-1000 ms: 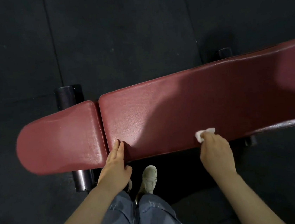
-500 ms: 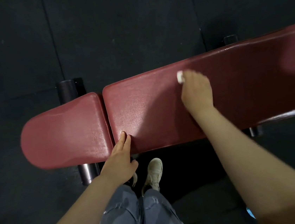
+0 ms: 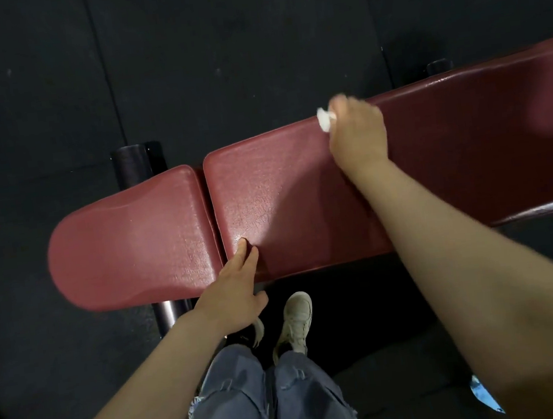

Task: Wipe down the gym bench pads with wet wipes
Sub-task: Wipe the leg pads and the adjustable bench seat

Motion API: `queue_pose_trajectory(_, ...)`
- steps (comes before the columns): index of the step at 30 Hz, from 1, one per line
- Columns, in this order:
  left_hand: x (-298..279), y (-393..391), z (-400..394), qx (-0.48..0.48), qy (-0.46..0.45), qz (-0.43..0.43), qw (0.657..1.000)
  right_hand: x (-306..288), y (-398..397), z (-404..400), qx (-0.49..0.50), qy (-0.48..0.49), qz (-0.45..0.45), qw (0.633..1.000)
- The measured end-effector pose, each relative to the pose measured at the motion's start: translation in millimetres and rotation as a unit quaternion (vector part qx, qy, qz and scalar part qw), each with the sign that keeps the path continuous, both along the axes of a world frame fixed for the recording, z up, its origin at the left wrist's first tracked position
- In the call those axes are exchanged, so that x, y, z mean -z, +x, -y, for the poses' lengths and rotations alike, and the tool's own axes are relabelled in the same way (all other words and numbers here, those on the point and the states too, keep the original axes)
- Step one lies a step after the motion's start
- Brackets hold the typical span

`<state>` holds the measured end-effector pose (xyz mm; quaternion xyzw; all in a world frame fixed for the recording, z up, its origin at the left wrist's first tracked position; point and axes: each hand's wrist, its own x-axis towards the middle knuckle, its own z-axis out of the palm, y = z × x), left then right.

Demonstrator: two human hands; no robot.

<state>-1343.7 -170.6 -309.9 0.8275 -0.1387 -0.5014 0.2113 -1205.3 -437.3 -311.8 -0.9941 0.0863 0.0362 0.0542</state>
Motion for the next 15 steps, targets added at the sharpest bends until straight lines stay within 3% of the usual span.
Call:
queue_pose_trajectory(4, 0.2, 0.1, 0.4, -0.003, 0.004, 0.003, 1.000, 7.0, -7.4, -11.8, 0.046, 0.007, -0.003, 0.999)
queue_pose_trajectory(7, -0.7, 1.8, -1.9, -0.003, -0.005, 0.007, 1.000, 2.1, -117.0, -20.7, 0.039, 0.053, -0.018, 0.998)
queue_pose_trajectory(11, 1.0, 2.3, -11.3, 0.033, -0.012, 0.034, 0.999, -16.1, -219.5, -23.8, 0.074, 0.067, -0.125, 0.987)
queue_pose_trajectory(15, 1.6, 3.8, -13.9, 0.054, -0.006, 0.038, 0.998, -4.8, -125.2, -23.5, 0.003, 0.011, -0.026, 1.000)
